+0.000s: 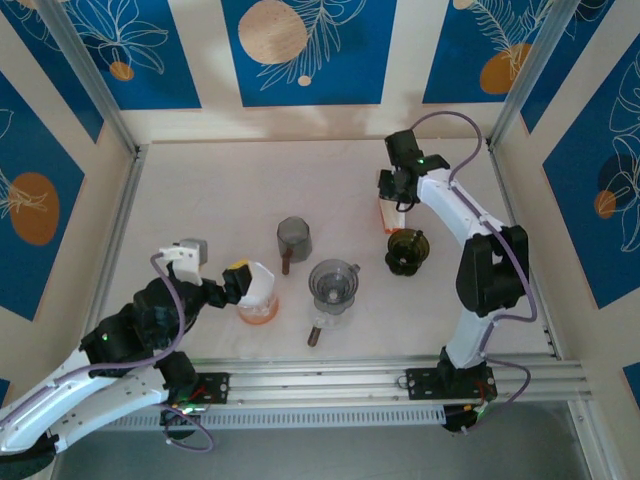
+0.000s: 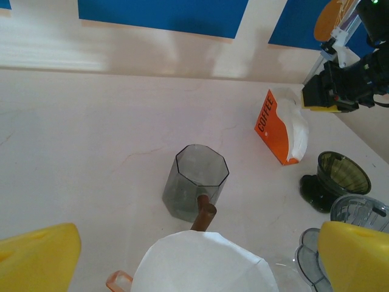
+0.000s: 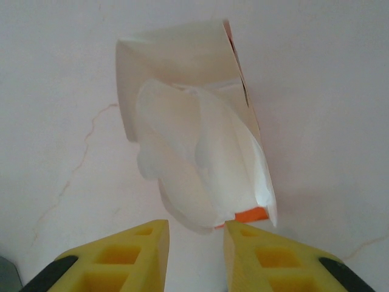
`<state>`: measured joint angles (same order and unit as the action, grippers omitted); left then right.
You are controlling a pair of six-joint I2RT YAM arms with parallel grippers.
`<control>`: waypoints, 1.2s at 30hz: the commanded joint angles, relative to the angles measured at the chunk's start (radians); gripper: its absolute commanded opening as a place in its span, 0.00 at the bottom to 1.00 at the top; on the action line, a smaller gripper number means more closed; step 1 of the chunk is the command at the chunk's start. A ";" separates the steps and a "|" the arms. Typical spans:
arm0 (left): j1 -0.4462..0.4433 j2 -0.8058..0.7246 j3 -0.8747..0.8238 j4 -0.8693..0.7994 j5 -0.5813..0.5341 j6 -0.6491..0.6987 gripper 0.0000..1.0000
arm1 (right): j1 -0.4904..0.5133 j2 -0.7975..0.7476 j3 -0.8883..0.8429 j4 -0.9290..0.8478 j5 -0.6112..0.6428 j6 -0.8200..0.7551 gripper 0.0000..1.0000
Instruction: Place the coffee filter in the dripper
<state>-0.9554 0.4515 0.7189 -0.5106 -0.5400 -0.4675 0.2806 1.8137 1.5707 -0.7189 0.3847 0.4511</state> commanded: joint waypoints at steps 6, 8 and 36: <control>0.007 0.013 -0.010 0.029 -0.014 0.028 1.00 | -0.017 0.104 0.130 -0.051 -0.010 0.052 0.27; 0.007 0.015 -0.012 0.028 -0.013 0.027 1.00 | -0.018 0.118 0.144 -0.054 -0.006 0.059 0.26; 0.008 0.015 -0.019 0.035 -0.023 0.037 1.00 | -0.035 0.192 0.182 -0.074 0.003 0.097 0.18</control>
<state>-0.9554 0.4671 0.7048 -0.5007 -0.5446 -0.4595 0.2539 1.9877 1.7210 -0.7780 0.3855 0.5411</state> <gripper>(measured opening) 0.997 0.182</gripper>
